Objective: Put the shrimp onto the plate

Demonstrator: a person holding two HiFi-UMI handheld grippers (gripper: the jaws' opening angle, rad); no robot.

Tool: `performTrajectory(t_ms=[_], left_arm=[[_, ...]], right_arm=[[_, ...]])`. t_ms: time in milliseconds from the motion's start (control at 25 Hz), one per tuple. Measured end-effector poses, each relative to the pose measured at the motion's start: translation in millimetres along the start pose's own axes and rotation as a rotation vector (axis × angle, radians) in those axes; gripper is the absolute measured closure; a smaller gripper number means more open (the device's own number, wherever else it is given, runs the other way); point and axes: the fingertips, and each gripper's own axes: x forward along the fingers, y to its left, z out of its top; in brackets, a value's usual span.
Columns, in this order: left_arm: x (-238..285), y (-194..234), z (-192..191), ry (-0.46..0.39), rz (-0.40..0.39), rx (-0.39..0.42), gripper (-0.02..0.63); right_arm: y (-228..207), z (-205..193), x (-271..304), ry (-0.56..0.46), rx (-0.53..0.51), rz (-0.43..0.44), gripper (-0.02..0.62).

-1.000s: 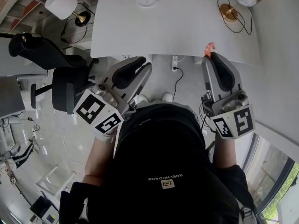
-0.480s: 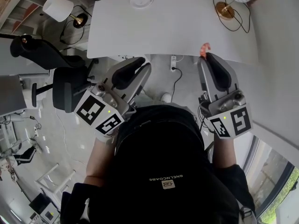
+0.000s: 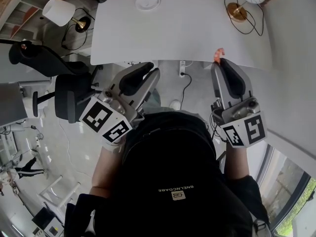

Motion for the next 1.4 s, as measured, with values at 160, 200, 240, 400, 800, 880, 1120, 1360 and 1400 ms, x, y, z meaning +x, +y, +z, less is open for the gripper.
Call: performTrajectory(t_ms=[160,200,240,400,800,880,1120,1360,1400], left_arm=[[1.5,20.3,7.4,-0.007,-0.001,-0.009,0.548],[1.9,26.9,10.7,-0.010,0.000,-0.010,0.548],[2.6,33.9,13.6,-0.013,0.000,-0.013,0.548],[8.4,63.3,21.2,-0.012,-0.013,-0.027,0.548],[28.6,139.9,51.9,-0.006,-0.076,-0.047,0.548],[29.4,159.0,57.7,-0.005,-0.084,-0.055,0.548],[26.8,218.6,71.6,-0.002,-0.095,-0.084,0.548],[21.5,274.7,81.0,0.002,-0.103,-0.113,0.548],[20.4,282.9,82.3,0.002,-0.102,-0.118,0.548]], right_arm=[[-1.9,0.3,18.4,0.003,-0.003,-0.011,0.538],[-2.2,0.3,24.1,0.006,-0.004,-0.013,0.538],[-2.6,0.3,30.0,0.009,-0.006,-0.015,0.538],[-7.9,-1.3,56.3,0.027,-0.010,-0.036,0.538],[-21.7,4.3,132.8,0.046,-0.024,-0.105,0.538],[-22.7,4.0,150.4,0.053,-0.026,-0.119,0.538],[-16.8,-1.8,209.4,0.085,-0.032,-0.135,0.538],[-17.5,-11.1,262.2,0.119,-0.029,-0.166,0.538],[-18.7,-13.0,269.4,0.125,-0.028,-0.173,0.538]])
